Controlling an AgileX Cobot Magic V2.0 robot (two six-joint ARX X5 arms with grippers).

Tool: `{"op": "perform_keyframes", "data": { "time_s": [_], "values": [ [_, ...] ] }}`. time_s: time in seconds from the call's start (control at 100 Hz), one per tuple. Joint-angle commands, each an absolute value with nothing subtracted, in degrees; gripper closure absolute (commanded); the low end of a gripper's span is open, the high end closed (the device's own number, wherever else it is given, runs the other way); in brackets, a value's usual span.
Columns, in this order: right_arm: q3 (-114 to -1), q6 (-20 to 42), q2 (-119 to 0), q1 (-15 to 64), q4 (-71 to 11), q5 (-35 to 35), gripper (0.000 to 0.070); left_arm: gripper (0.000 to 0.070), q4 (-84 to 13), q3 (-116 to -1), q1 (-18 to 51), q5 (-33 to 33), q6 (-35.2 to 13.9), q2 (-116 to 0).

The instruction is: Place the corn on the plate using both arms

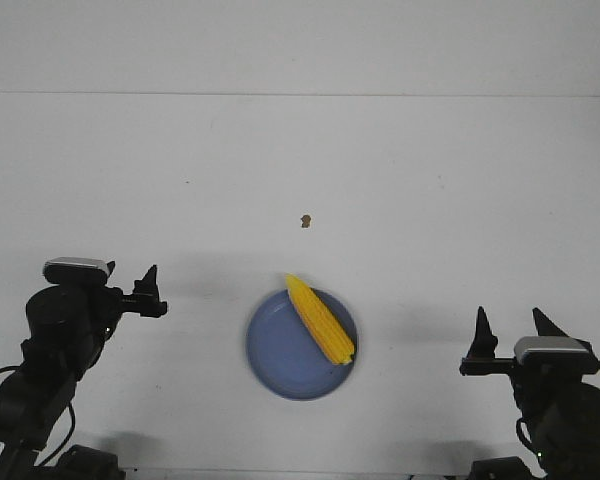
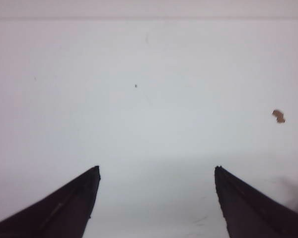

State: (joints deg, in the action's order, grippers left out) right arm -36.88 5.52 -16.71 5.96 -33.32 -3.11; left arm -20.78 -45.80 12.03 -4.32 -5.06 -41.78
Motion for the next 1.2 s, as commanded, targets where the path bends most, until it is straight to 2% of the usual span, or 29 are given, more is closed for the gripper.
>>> {"op": "perform_keyframes", "data": {
  "time_s": [0.0, 0.09, 0.14, 0.19, 0.26, 0.3, 0.39, 0.42, 0.44, 1.19],
  "values": [
    [-36.40, 4.43, -15.16, 5.98, -33.28, -3.05, 0.0137, 0.0237, -20.93, -45.84, 12.12, -4.32, -5.13, -40.62],
    [-35.83, 4.43, -13.34, 5.98, -33.19, -3.09, 0.0140, 0.0237, -21.39, -44.49, 12.12, -4.32, -5.13, -37.93],
    [-35.83, 4.43, -13.04, 5.98, -32.73, -3.09, 0.0168, 0.0239, -21.32, -43.11, 12.12, -4.32, -5.13, -36.25],
    [-35.83, 4.27, -13.04, 5.98, -32.56, -3.14, 0.0228, 0.0242, -21.32, -41.50, 12.12, -4.32, -5.15, -34.37],
    [-35.83, 4.21, -13.10, 5.98, -32.58, -3.27, 0.0358, 0.0266, -21.34, -39.35, 12.12, -4.32, -5.17, -31.75],
    [-35.83, 4.16, -13.13, 5.98, -32.58, -3.29, 0.0459, 0.0338, -21.34, -38.35, 12.12, -4.32, -5.17, -30.20],
    [-35.83, 3.31, -13.13, 5.98, -32.60, -3.66, 0.0638, 0.0587, -21.47, -36.97, 12.12, -4.32, -5.15, -27.16],
    [-35.83, 2.90, -13.13, 5.98, -32.62, -3.77, 0.0673, 0.0674, -21.76, -36.84, 12.12, -4.32, -5.13, -26.20],
    [-35.83, 2.72, -13.10, 5.98, -32.60, -3.95, 0.0686, 0.0700, -21.87, -36.84, 12.12, -4.32, -5.13, -25.85],
    [-35.88, 2.79, -13.13, 5.98, -32.60, -4.95, 0.0688, 0.0688, -20.91, -36.86, 12.12, -4.32, -5.21, -22.00]
  ]
}}
